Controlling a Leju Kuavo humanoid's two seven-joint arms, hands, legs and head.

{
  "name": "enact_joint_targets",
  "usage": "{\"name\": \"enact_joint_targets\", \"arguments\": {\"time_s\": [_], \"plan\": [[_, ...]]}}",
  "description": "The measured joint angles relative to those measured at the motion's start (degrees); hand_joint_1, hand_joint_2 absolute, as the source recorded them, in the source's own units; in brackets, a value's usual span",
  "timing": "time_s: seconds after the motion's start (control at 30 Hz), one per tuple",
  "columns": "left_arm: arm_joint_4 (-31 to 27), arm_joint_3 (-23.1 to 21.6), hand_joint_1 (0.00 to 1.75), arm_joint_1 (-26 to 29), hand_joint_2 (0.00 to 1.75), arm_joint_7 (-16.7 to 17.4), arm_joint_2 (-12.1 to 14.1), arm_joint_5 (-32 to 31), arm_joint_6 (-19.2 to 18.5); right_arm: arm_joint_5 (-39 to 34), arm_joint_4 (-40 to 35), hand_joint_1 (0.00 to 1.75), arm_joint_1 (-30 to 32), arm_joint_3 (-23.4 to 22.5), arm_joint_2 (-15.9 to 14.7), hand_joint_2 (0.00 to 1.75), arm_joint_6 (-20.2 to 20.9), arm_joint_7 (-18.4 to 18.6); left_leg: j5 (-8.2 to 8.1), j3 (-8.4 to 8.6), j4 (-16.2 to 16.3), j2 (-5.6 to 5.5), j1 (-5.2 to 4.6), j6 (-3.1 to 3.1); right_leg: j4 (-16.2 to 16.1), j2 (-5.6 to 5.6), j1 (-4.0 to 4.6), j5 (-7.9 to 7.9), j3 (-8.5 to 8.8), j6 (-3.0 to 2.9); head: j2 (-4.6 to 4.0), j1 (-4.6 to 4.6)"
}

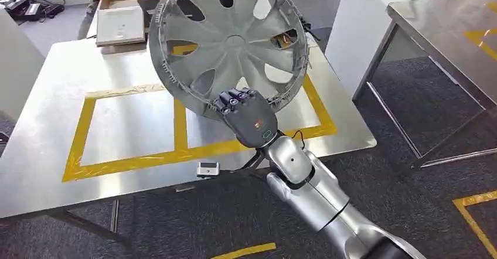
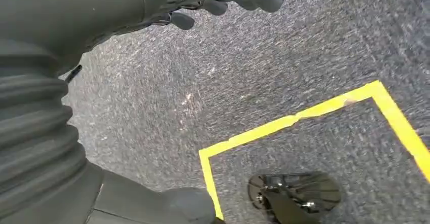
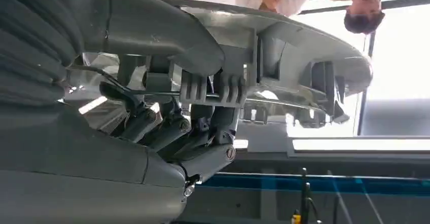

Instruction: Take the parts from the cabinet and place them on the table.

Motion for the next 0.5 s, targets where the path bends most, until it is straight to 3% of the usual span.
{"name": "enact_joint_targets", "arguments": {"time_s": [0.03, 0.07, 0.27, 0.37, 0.5], "plan": [[0.0, 0.0, 0.0, 0.1, 1.75, -0.13, 0.02, -0.04, -0.09, 0.02, 0.0, 1.75, -0.11, 0.02, 0.0, 1.75, 0.13, -0.08, -0.09, 0.11, -0.04, -0.27, 0.04, -0.18, -0.27, -0.16, -0.07, -0.02, 0.09, -0.11, 0.0, 0.02], [0.0, 0.0, 0.0, 0.27, 1.75, -0.18, 0.09, -0.11, -0.09, -0.18, 0.0, 1.75, -0.2, 0.07, 0.0, 1.75, 0.17, -0.15, 0.07, 0.11, 0.01, -0.16, 0.05, 0.61, -0.42, -0.18, -0.15, 0.12, 0.16, 0.05, 0.0, 0.0], [0.0, 0.0, 0.0, 0.37, 1.75, -2.34, 0.02, 0.55, -1.16, 1.38, 0.33, 1.75, -0.28, 0.11, -0.07, 1.75, 0.98, 0.79, -0.02, 0.77, -1.06, 0.21, 0.13, -0.15, -0.39, -0.05, 0.01, -0.12, 0.19, -0.68, 0.02, -0.02], [0.0, 0.0, 0.0, 0.33, 1.75, -3.56, 0.09, 0.76, -2.4, 2.25, 2.21, 1.75, -0.68, 0.26, -0.04, 1.75, 1.33, 1.64, 0.01, 0.87, -1.24, 0.23, 0.16, -0.67, -0.37, -0.05, 0.03, -0.17, 0.24, -0.76, 0.0, -0.02], [0.0, 0.0, 0.0, 0.26, 1.75, -3.56, 0.09, 0.66, -2.86, 2.69, 5.43, 1.75, -1.62, 0.66, 0.44, 1.75, 1.22, 2.34, 0.03, 0.87, -1.25, 0.26, 0.17, -0.78, -0.38, -0.04, 0.04, -0.14, 0.28, -0.81, 0.0, 0.0]]}}
